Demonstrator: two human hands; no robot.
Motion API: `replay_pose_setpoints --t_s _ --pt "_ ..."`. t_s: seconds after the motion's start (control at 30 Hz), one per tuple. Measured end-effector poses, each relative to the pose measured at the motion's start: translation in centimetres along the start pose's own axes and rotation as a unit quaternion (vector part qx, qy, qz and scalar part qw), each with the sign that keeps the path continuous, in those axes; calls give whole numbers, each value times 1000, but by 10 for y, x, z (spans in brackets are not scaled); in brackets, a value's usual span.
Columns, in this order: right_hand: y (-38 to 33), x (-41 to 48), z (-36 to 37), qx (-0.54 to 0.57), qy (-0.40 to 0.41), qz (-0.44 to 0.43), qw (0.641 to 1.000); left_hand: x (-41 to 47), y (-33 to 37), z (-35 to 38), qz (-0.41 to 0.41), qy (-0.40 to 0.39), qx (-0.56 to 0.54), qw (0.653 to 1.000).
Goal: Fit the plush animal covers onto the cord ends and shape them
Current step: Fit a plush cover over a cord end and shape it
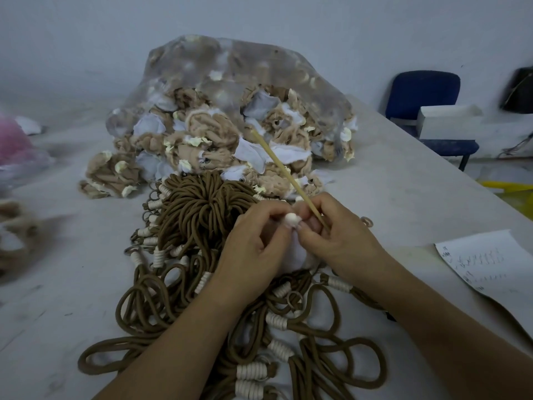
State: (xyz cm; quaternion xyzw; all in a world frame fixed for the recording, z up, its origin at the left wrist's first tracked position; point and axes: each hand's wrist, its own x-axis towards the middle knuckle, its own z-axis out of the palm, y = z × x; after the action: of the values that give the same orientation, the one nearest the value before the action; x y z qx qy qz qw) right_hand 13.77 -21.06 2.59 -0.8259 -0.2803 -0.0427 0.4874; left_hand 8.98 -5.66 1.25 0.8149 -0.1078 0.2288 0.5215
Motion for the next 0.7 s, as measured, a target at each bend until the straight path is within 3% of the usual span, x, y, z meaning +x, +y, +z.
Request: replay_pose_setpoints --t_s 0.07,0.2,0.27,0.4,0.53,0.7 --pt "-2 -1 2 -34 21 -14 999 -1 2 1 7 18 24 1000" --pt "-6 -2 4 -146 54 -81 984 3 2 3 100 95 92 986" --pt "-8 -2 6 -181 67 -111 975 4 1 3 98 114 114 982" --pt "-14 -2 9 -234 91 -178 952 3 -1 2 21 97 62 993" --pt "-15 -1 8 -260 73 -223 937 6 -3 2 -83 58 -70 992" --pt "-6 -1 10 -186 64 -189 962 6 -5 -4 -131 29 -158 978"
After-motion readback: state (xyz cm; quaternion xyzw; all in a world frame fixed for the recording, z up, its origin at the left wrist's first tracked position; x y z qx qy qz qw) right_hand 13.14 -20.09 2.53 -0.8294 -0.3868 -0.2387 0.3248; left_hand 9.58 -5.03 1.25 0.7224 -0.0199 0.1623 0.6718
